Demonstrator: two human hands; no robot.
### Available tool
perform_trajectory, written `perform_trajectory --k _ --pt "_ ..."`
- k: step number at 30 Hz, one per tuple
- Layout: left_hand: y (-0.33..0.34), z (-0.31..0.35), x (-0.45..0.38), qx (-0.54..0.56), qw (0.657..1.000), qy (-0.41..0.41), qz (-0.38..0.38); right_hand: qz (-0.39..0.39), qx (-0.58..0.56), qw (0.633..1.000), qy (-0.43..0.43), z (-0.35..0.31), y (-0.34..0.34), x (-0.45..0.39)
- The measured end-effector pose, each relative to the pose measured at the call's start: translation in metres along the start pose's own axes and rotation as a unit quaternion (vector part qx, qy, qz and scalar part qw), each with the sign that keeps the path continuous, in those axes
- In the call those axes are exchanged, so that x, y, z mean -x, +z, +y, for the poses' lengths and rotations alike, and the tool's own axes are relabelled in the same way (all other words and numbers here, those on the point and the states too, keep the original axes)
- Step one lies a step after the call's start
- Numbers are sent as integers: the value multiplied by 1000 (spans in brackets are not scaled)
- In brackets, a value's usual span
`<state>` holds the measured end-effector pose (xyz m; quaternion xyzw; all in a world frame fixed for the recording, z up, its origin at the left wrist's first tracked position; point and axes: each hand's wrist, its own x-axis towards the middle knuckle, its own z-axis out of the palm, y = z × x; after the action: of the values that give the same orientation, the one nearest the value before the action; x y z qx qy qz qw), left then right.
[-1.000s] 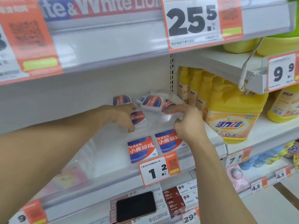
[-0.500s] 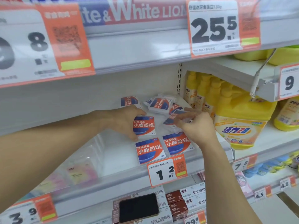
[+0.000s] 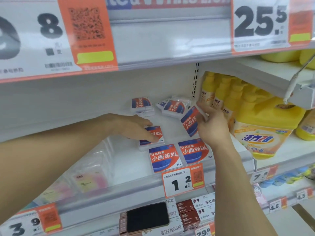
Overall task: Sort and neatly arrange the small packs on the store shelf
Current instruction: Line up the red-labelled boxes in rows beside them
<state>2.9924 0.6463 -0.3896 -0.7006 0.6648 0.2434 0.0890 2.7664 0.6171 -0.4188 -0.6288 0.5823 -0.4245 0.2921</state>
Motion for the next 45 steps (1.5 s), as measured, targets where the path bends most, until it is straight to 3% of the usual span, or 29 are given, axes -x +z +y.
perform_trajectory --k 3,7,13,17,22,25,27,30,37,39,45 --pt "-1 3 2 0 1000 12 1 -79 70 993 53 -2 4 2" --pt "1 16 6 32 999 25 -24 -145 64 980 123 -6 1 6" --pt "3 20 9 68 997 26 -23 -187 89 977 56 -10 -5 15" --pt "4 20 9 88 996 19 -16 -201 103 972 60 -10 -5 17" --pt "-7 24 9 40 999 9 -10 -176 100 978 58 -13 -1 20" --pt "-18 35 -1 73 983 66 155 -147 38 986 72 -7 -3 18" --pt "-17 44 -15 24 965 100 240 -79 -25 994 72 -2 -9 14" --pt "-9 56 -38 -57 964 147 217 45 -47 997 49 11 -21 6" --pt "0 75 -72 -128 953 209 176 209 -12 976 67 26 -37 3" --pt "-4 75 -75 -142 945 211 204 202 -5 977 73 27 -37 3" --pt "-10 68 -80 -146 951 158 221 78 22 993 82 25 -25 5"
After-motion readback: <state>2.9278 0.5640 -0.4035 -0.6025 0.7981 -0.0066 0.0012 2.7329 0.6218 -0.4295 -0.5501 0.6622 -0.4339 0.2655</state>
